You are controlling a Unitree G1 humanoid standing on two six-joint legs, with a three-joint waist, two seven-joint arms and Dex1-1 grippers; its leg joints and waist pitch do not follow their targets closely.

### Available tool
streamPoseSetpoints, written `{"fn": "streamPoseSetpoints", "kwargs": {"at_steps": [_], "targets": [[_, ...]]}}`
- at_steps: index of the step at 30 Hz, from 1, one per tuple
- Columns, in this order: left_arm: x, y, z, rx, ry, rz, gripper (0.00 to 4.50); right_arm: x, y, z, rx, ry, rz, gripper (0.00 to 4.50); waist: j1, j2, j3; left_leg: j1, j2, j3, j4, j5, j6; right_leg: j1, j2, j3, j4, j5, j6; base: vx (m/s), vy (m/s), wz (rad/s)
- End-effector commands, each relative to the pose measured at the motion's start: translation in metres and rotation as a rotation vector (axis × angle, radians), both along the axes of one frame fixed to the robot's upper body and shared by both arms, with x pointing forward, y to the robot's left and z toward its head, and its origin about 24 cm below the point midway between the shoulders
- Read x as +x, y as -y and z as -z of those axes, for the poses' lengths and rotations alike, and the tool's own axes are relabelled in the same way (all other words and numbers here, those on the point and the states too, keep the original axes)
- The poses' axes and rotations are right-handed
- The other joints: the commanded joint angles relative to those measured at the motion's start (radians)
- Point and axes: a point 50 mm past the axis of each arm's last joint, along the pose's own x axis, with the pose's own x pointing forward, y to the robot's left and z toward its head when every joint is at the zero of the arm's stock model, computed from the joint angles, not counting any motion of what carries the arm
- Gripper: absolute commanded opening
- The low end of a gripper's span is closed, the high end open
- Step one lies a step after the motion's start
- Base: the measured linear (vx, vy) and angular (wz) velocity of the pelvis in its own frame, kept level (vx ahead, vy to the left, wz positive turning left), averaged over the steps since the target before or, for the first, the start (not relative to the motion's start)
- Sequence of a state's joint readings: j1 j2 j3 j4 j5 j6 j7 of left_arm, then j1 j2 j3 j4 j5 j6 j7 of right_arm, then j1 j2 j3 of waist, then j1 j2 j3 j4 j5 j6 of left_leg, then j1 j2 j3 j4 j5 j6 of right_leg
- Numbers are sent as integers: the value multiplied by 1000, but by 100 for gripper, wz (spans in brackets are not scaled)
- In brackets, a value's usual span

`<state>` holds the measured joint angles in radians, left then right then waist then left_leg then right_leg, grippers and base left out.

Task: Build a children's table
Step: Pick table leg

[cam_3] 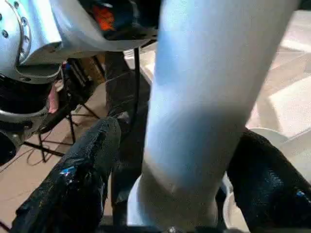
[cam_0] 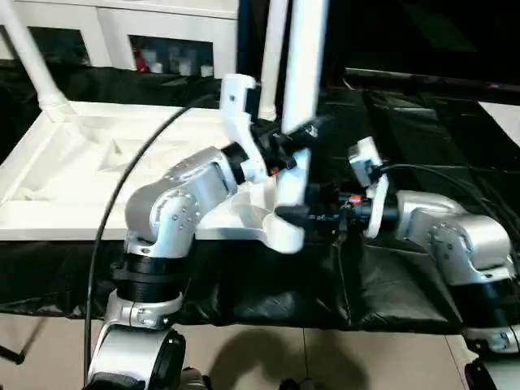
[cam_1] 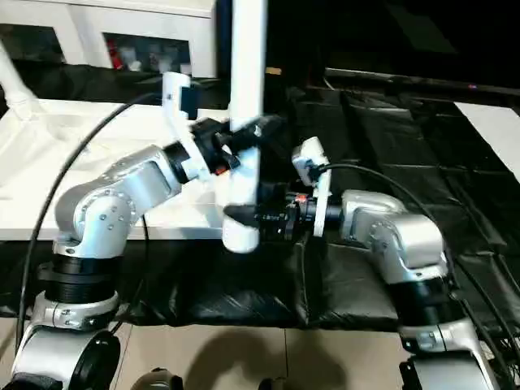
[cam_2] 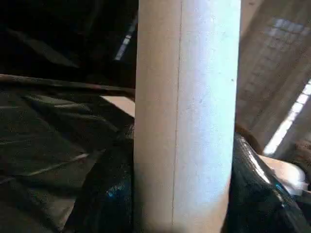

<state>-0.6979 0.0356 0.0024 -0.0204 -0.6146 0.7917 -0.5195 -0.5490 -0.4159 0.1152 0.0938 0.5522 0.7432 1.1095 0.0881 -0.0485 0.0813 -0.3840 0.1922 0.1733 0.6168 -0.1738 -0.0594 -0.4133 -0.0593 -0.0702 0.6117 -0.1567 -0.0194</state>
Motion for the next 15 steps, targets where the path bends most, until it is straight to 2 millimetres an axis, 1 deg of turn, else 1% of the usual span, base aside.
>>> {"fn": "streamPoseSetpoints", "kwargs": {"at_steps": [1, 3, 4, 7, 10, 13, 15], "targets": [[-5, 5, -8, 1, 31, 52, 185, 1, 2, -1, -13, -7, -12, 351, 2, -11, -90, 14, 35, -8, -62, -128, 27, 60, -76, 44, -79, -321, -139, 0, 0, 0], [-7, 6, -8, 4, 36, 75, 185, 2, 2, -1, -11, -17, -15, 351, 1, -10, -90, 14, 34, -8, -62, -126, 28, 61, -76, 44, -78, -312, -142, 0, 0, 0], [-7, 6, -8, 4, 38, 81, 185, 2, 2, -1, -12, -21, -18, 322, 2, -10, -90, 13, 34, -8, -62, -121, 27, 61, -75, 44, -76, -302, -144, 0, 0, 0], [-9, 7, -8, 15, 42, 100, 185, -1, 2, 3, -25, -42, -45, 312, 3, -10, -90, 14, 34, -7, -62, -128, 27, 61, -76, 44, -77, -308, -147, 0, 0, 0], [-10, 7, -8, 20, 44, 114, 185, -1, 2, 6, -35, -52, -60, 277, 2, -10, -89, 13, 34, -8, -62, -133, 24, 62, -76, 44, -79, -318, -139, 0, 0, 0], [-10, 8, -8, 22, 44, 126, 185, 0, 1, 8, -36, -55, -61, 271, 2, -10, -89, 13, 33, -8, -62, -134, 21, 62, -76, 44, -80, -335, -135, 0, 0, 0], [-12, 10, -8, 23, 43, 141, 185, 0, 1, 9, -32, -62, -62, 244, 1, -10, -89, 13, 33, -8, -62, -135, 22, 61, -75, 43, -80, -333, -135, 0, 0, 0]]}}
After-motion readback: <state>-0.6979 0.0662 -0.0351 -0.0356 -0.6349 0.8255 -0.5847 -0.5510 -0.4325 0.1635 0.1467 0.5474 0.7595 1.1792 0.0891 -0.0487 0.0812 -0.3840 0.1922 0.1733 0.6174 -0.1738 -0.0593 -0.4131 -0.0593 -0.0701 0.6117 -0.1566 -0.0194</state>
